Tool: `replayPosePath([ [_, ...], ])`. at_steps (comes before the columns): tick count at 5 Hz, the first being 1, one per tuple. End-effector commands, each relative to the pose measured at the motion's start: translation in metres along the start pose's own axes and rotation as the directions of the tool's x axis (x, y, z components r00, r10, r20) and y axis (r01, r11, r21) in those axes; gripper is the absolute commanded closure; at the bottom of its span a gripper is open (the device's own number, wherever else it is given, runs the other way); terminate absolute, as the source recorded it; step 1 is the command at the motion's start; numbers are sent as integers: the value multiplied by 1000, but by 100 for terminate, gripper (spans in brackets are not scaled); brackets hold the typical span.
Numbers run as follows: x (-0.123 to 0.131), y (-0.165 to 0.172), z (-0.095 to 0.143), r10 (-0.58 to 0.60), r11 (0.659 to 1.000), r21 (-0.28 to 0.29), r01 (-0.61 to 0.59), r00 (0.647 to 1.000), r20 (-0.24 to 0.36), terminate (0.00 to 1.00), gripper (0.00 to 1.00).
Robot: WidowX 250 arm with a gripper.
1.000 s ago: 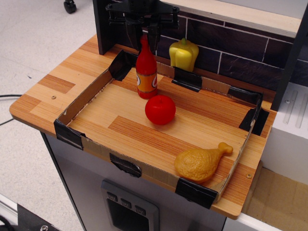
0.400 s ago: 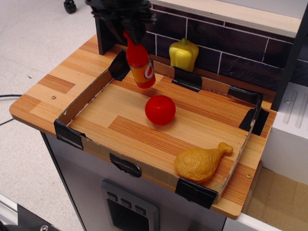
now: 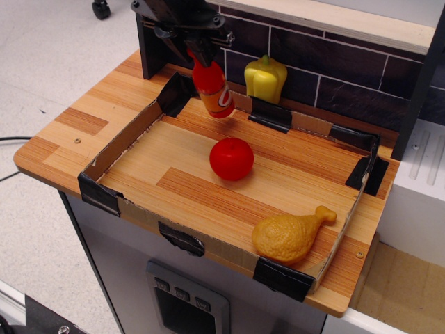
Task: Topple hot sauce bottle
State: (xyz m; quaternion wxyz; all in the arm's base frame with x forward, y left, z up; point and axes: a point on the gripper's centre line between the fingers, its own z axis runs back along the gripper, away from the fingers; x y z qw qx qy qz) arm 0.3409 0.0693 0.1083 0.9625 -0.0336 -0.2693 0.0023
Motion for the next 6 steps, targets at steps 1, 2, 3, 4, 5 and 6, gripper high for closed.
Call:
replayPosePath([
  [1,-8,4,-9,1,999,48,0,999,-34,0,100],
  [2,-22,11,-17,3,997,74,1,998,-63,0,100],
  [3,-37,15,-15,70,995,70,-65,995,-66,0,100],
  [4,-66,17,-11,147,986,98,-138,984,-100,0,100],
  [5,-88,17,-9,191,978,128,-166,958,-216,0,100],
  [6,-100,20,-23,266,954,211,-210,921,-285,0,100],
])
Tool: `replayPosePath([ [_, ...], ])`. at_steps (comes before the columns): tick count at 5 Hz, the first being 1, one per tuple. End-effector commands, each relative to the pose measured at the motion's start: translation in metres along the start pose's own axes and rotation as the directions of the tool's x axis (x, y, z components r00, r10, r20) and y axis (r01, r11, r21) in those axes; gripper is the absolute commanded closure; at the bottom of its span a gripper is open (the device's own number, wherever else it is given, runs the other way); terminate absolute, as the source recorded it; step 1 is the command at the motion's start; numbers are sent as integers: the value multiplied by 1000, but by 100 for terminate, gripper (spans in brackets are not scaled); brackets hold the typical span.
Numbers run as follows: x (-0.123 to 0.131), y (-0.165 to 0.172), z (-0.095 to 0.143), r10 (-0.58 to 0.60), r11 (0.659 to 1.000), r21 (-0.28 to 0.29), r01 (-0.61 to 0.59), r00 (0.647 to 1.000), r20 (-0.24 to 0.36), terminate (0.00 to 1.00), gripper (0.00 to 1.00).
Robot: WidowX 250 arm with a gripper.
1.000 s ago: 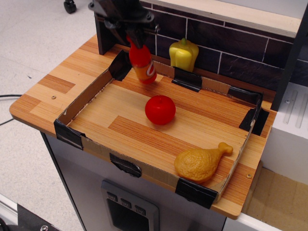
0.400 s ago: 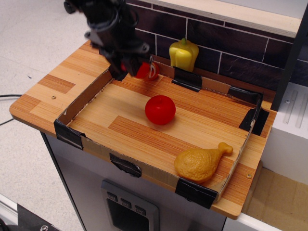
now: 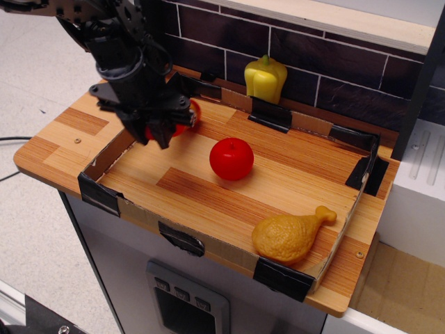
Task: Topple hot sauce bottle
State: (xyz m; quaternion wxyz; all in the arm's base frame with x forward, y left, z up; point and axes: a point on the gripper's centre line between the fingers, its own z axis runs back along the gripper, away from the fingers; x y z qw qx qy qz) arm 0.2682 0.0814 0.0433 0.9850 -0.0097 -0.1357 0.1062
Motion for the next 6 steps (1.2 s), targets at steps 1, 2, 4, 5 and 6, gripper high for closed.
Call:
replayPosePath([
  [1,-2,4,-22,110,991,97,-95,982,-153,0,100],
  [2,-3,4,-26,149,988,76,-138,974,-169,0,100],
  [4,1,0,-2,113,991,-56,-119,989,-100,0,0],
  [5,4,-4,12,47,997,-51,-49,998,-48,0,0],
  [6,11,-11,35,29,1000,-14,-28,999,44,0,0],
])
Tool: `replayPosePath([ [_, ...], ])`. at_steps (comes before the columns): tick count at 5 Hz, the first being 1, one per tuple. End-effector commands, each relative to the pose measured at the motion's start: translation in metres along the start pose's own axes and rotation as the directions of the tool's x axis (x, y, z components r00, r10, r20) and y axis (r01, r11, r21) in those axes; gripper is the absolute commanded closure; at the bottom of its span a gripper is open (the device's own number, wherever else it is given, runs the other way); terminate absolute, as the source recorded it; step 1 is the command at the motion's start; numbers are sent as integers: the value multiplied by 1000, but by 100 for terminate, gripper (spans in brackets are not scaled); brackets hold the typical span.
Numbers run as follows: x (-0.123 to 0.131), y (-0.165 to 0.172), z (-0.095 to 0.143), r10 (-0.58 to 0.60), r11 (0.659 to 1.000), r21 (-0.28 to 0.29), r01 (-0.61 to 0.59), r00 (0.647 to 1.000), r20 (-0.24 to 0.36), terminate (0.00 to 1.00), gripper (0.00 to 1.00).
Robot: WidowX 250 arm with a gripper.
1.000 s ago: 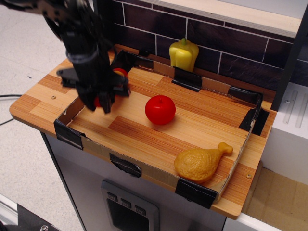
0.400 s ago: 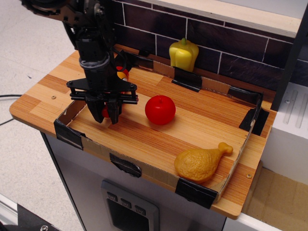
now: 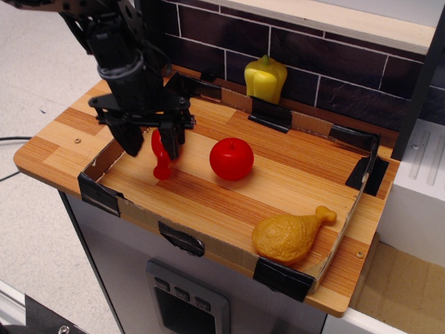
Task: Topple hot sauce bottle
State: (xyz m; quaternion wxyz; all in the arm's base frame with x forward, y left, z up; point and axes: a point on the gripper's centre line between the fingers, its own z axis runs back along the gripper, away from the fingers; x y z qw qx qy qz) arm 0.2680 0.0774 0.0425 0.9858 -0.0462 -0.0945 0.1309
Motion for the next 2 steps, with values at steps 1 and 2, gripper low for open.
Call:
replayPosePath([
  [1,11,-18,53,0,998,59,-9,989,146,0,0],
  [2,15,-26,56,7,994,111,-18,995,98,0,0],
])
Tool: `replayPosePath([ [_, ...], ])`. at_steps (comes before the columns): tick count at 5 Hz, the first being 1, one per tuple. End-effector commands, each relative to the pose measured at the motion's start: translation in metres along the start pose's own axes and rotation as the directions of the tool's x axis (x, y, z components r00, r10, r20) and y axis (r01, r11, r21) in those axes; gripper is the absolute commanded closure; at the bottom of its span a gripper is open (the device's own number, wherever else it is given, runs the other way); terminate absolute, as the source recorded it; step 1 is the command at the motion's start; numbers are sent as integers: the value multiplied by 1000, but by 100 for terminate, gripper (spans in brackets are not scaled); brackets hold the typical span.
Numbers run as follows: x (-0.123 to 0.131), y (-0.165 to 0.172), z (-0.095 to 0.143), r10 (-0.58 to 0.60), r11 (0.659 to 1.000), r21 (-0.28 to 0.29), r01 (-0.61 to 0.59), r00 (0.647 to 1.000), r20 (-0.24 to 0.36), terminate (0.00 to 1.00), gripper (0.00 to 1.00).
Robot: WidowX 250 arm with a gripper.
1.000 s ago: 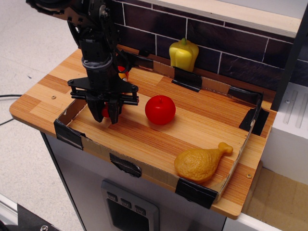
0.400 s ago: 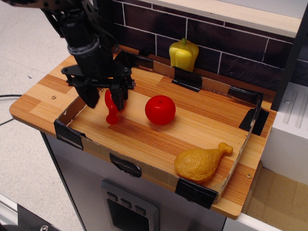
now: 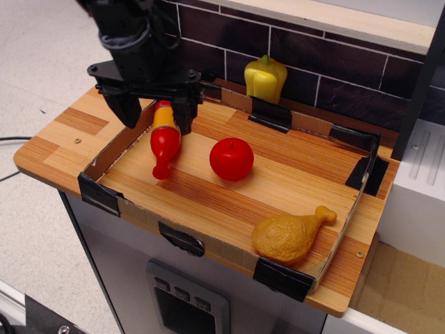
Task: Topple hot sauce bottle
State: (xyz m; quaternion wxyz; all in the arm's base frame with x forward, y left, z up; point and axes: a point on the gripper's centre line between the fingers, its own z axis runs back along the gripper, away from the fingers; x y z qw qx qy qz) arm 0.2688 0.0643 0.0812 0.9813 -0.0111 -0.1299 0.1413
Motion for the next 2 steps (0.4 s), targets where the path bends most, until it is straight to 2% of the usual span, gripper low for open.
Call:
replayPosePath([
  [1,12,-8,18,-1,999,50,0,1000,17,0,0],
  [2,12,-8,18,-1,999,50,0,1000,17,100,0],
])
